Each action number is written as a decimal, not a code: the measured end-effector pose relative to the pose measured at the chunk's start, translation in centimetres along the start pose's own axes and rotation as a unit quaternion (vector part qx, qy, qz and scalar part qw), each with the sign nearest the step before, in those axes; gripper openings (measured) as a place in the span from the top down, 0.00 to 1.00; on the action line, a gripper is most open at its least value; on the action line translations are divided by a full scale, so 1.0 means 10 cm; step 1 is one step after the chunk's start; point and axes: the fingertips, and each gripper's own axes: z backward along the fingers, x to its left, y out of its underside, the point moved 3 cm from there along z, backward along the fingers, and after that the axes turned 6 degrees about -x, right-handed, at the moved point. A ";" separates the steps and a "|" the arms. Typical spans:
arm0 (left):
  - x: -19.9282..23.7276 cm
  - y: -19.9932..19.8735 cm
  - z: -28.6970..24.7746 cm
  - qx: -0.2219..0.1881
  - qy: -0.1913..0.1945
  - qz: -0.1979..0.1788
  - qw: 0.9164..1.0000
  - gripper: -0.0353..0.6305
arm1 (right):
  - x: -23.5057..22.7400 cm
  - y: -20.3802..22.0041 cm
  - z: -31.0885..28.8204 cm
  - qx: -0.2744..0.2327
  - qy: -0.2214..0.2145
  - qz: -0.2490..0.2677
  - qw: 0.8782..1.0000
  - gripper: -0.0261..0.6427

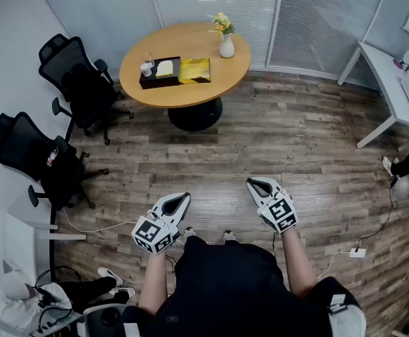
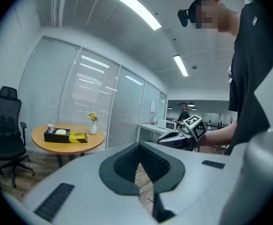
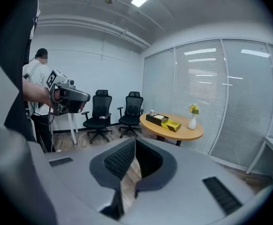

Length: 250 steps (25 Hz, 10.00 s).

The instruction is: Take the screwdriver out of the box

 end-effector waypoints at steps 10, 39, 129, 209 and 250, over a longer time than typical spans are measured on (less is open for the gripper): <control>-0.02 0.00 0.04 -0.003 -0.006 0.012 1.000 0.94 | 0.04 0.01 0.02 -0.020 -0.006 -0.008 1.000 0.95; 0.68 -0.07 -0.07 0.006 -0.018 0.026 0.999 0.94 | 0.13 -0.25 -0.74 -0.020 -0.048 -0.008 0.999 0.95; 3.52 -0.43 -3.04 0.016 0.017 0.063 0.998 0.94 | -2.87 -0.32 -3.26 -0.006 -0.031 -0.119 0.992 0.95; 5.94 1.27 -5.46 0.457 0.280 -0.162 0.828 0.85 | -4.20 0.20 -5.47 0.089 0.035 -0.231 0.968 0.95; 5.89 1.85 -5.62 0.540 0.299 -0.182 0.765 0.85 | -4.26 0.26 -5.69 0.105 0.030 -0.241 0.964 0.95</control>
